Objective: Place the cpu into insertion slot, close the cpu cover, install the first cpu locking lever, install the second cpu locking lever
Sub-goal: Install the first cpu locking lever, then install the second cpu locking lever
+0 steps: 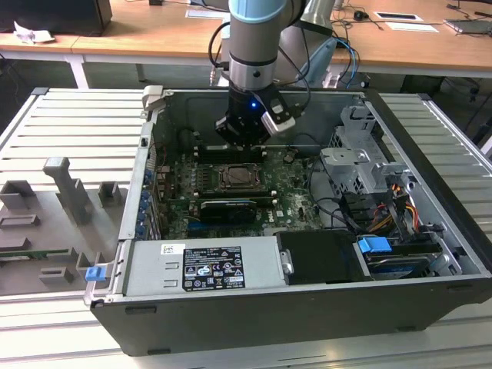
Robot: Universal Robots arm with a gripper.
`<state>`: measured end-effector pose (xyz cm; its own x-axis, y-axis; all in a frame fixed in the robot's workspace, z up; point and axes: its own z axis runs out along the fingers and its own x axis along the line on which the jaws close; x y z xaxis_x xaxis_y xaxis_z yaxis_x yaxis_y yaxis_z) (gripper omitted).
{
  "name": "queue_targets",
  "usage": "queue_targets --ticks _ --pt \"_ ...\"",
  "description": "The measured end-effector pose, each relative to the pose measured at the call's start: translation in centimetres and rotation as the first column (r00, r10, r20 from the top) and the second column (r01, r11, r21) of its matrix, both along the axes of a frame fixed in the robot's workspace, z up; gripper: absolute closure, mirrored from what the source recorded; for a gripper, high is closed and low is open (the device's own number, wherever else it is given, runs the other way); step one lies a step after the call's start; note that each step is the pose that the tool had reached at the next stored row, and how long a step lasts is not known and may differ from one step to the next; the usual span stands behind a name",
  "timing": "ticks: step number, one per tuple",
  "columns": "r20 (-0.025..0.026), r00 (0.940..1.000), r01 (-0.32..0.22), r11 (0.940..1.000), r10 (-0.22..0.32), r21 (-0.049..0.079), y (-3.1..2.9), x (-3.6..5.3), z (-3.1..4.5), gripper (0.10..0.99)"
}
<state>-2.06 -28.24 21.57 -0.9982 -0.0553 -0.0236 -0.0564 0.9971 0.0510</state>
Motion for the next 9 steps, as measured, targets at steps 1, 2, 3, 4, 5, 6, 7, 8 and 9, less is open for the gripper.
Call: queue_targets --ticks 1,2,3,4,5,6,7,8,9 --pt "0.0000 1.0000 0.000 1.0000 0.000 0.000 -0.05 0.00 0.00 0.980" --pt "0.0000 1.0000 0.000 1.0000 0.000 0.000 -0.10 0.00 0.00 0.980" --pt "0.0001 1.0000 0.000 1.0000 0.000 0.000 -0.16 0.00 0.00 0.980" --pt "0.0001 1.0000 0.000 1.0000 0.000 0.000 -0.20 0.00 0.00 0.980" --pt "0.0002 1.0000 0.000 1.0000 0.000 0.000 -0.25 0.00 0.00 0.980" --pt "0.0001 1.0000 0.000 1.0000 0.000 0.000 -0.29 0.00 0.00 0.980" --pt "0.0001 1.0000 0.000 1.0000 0.000 0.000 -0.32 0.00 0.00 0.980" --pt "0.0001 1.0000 0.000 1.0000 0.000 0.000 -0.35 0.00 0.00 0.980" --pt "0.0001 1.0000 0.000 1.0000 0.000 0.000 -0.39 0.00 0.00 0.980"
